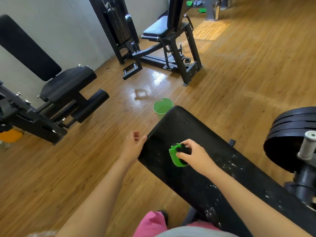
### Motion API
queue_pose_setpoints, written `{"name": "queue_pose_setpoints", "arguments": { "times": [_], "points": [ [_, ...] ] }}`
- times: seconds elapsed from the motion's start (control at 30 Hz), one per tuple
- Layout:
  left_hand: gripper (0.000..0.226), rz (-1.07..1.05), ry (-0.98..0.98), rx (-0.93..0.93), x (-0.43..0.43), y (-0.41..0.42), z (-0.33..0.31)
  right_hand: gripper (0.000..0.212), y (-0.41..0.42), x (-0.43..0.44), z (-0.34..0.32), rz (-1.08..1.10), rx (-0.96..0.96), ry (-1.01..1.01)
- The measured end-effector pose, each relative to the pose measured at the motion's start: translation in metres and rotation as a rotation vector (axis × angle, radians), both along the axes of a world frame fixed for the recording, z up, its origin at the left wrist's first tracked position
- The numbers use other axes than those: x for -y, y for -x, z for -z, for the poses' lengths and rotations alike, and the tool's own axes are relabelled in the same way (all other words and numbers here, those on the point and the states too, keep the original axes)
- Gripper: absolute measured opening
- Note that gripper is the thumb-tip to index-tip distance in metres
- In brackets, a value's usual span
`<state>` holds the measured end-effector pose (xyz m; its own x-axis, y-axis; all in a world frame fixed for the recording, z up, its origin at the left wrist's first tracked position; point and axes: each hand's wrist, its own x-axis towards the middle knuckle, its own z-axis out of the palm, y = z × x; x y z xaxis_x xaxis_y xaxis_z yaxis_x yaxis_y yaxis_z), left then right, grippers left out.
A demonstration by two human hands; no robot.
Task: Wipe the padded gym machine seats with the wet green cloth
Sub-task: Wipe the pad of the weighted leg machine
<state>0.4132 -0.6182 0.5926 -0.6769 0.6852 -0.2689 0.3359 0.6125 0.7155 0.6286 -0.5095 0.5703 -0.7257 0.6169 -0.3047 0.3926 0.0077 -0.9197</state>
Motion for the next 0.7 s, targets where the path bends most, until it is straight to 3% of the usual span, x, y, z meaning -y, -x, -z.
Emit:
{"name": "queue_pose_setpoints", "arguments": {
  "times": [0.13,0.4,0.53,0.7],
  "points": [
    [0.035,0.103,0.070,0.144,-0.004,-0.001,0.011,0.023,-0.002,0.025,0.023,0.239,0.038,0.003],
    [0.039,0.231,0.054,0.230,-0.007,0.022,0.025,0.026,0.026,0.075,0.018,0.523,0.163,-0.166],
    [0.045,0.299,-0.051,0.161,-0.004,0.028,0.047,0.022,0.035,0.112,0.022,0.714,0.184,-0.176],
    [0.035,0.312,-0.211,0.073,-0.002,0.031,0.057,0.017,0.049,0.140,0.030,0.906,0.204,-0.147]
  ]
}}
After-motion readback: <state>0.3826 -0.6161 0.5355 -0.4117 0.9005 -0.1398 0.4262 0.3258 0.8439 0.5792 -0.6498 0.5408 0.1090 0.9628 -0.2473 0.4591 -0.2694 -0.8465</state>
